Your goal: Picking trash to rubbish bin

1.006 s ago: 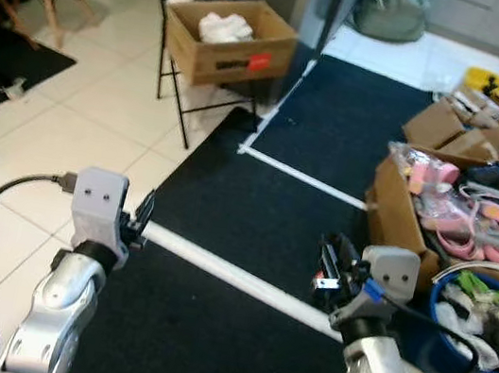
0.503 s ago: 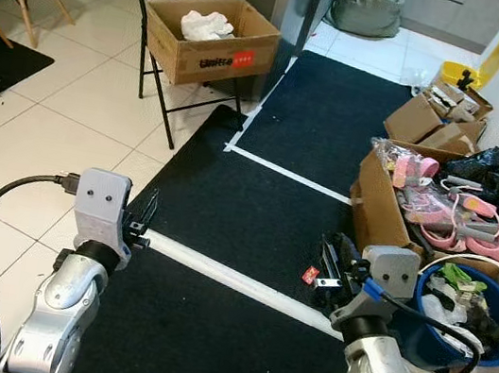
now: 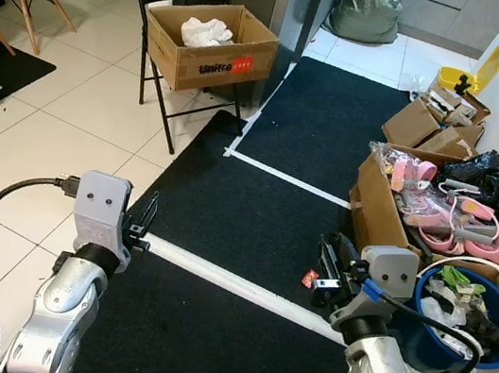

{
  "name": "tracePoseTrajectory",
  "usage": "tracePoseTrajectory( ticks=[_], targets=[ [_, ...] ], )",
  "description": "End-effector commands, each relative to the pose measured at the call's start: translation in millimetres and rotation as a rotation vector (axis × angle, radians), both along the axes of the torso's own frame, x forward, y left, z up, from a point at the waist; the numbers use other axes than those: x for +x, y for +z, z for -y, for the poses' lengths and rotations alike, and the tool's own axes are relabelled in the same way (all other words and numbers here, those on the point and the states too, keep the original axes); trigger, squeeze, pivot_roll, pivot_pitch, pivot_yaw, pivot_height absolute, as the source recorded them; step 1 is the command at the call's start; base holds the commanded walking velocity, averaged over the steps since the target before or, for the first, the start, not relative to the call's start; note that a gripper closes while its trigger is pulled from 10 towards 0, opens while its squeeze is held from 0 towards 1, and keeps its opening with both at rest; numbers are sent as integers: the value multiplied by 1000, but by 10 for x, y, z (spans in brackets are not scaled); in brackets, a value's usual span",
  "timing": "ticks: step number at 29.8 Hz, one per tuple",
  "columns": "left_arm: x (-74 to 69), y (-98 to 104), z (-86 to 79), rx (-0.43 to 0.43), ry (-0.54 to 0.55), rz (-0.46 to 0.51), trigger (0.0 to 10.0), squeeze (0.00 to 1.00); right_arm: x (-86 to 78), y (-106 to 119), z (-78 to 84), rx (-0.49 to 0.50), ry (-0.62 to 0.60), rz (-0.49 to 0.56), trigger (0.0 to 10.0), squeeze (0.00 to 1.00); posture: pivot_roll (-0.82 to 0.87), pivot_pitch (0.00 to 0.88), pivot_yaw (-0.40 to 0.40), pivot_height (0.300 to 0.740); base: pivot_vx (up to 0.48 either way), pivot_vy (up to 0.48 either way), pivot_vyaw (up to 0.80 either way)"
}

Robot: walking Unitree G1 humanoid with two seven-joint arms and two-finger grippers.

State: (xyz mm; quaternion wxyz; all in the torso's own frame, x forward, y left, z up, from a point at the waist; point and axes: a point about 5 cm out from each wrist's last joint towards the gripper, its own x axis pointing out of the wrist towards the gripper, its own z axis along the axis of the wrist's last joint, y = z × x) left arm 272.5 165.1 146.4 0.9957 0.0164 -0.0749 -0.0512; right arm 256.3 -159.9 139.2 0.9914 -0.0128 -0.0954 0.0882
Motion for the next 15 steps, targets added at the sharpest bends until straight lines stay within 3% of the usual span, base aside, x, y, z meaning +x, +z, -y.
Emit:
tracePoseTrajectory(
  ticks=[1,15],
  targets=[
    [-15,-23,20,0,-8,-5,10000,0,5,-26,4,-8,-1,-16,10000,0,-33,121,-19,740,311,0,0],
    [-17,-24,3,5,-7,-4,10000,0,19,-28,-29,-3,9,-15,10000,0,-30,123,-21,740,317,0,0]
  ],
)
